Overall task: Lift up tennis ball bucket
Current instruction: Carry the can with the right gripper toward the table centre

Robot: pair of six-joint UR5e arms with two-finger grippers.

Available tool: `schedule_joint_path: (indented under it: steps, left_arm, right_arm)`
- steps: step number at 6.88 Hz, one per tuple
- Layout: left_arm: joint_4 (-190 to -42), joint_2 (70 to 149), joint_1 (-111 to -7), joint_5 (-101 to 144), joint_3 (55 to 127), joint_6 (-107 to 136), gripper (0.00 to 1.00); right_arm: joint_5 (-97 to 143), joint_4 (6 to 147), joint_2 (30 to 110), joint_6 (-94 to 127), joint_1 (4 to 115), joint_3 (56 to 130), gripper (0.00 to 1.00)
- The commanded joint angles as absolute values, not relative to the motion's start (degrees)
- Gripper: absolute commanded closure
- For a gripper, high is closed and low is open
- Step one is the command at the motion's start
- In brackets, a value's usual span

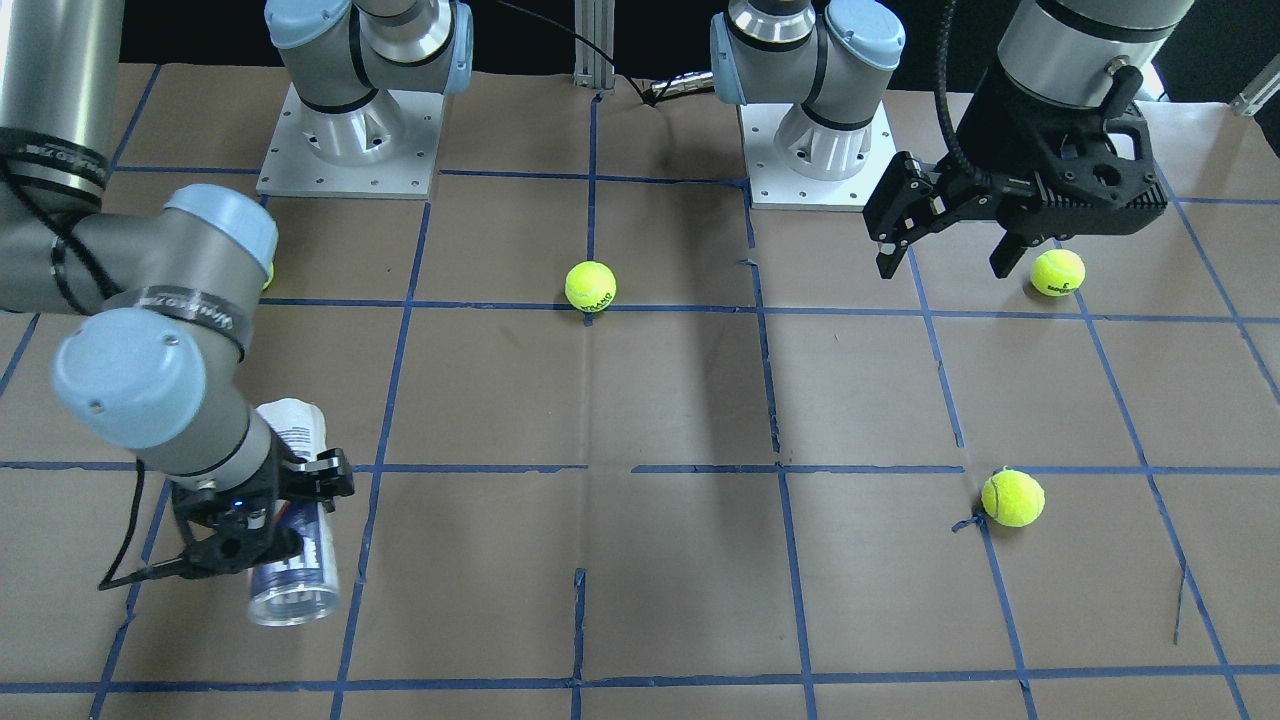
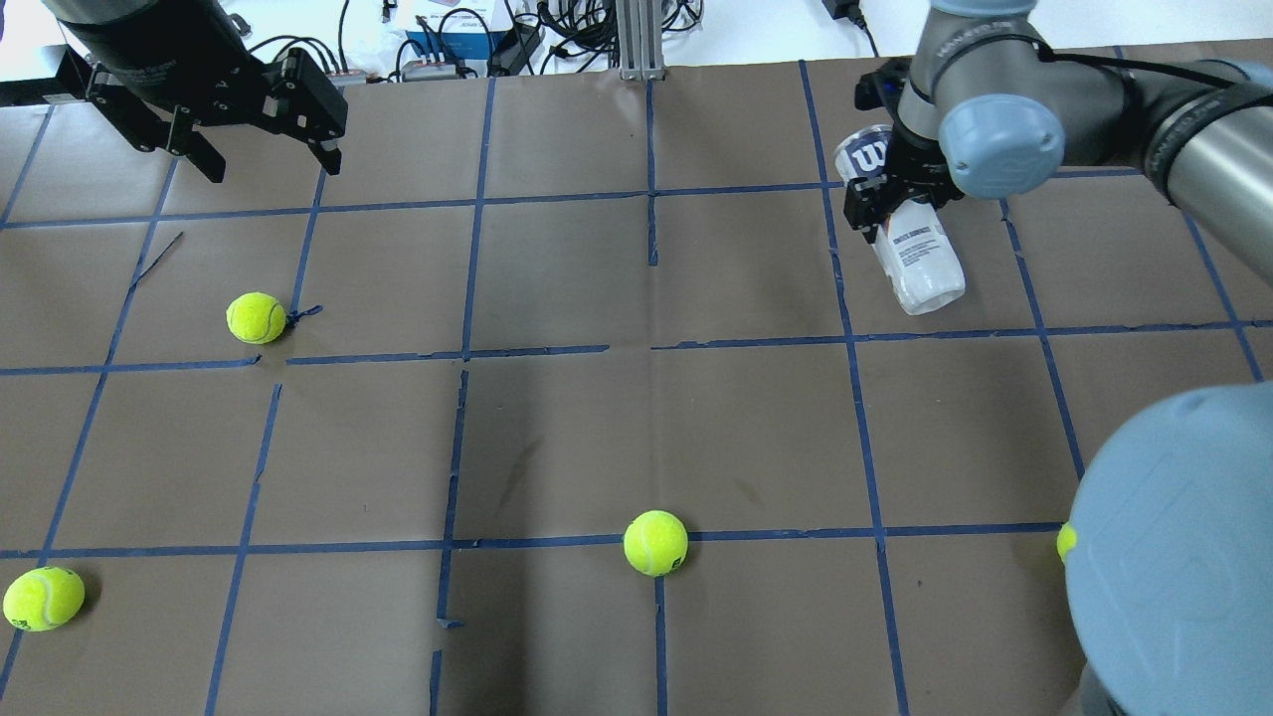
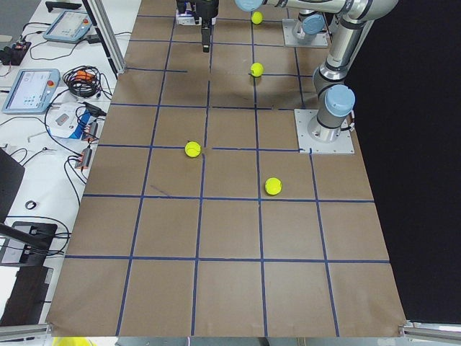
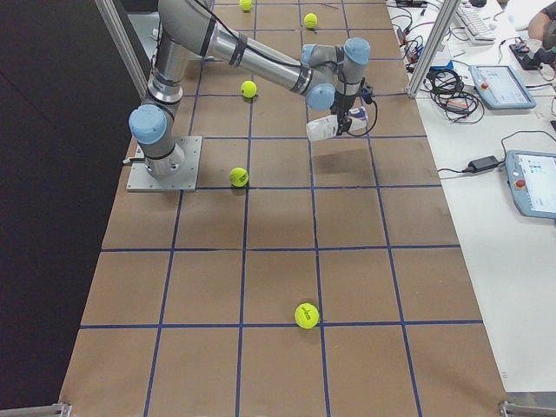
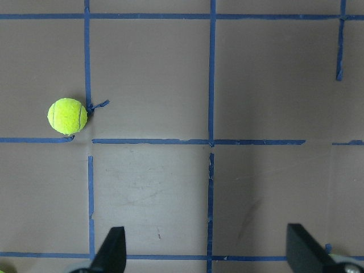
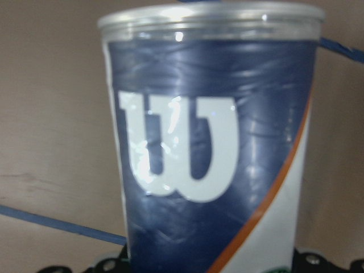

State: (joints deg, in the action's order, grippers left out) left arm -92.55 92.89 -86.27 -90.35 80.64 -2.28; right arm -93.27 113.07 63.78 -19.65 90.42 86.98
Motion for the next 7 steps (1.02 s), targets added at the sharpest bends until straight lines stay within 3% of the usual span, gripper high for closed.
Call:
schedule_joint_path:
  steps: [1,7]
  left_arm:
    - [-92.55,92.9,-86.13,-90.35,80.6,-2.29,0.0]
    - [-92.55,92.9,-86.13,-90.35,80.6,-2.29,0.0]
  right_arm:
    - [-93.69,113.12,61.98,-26.78,99.56,81.33,0.29]
    - [-91.58,124.26,56.53,-51.47,106.95,79.19,0.29]
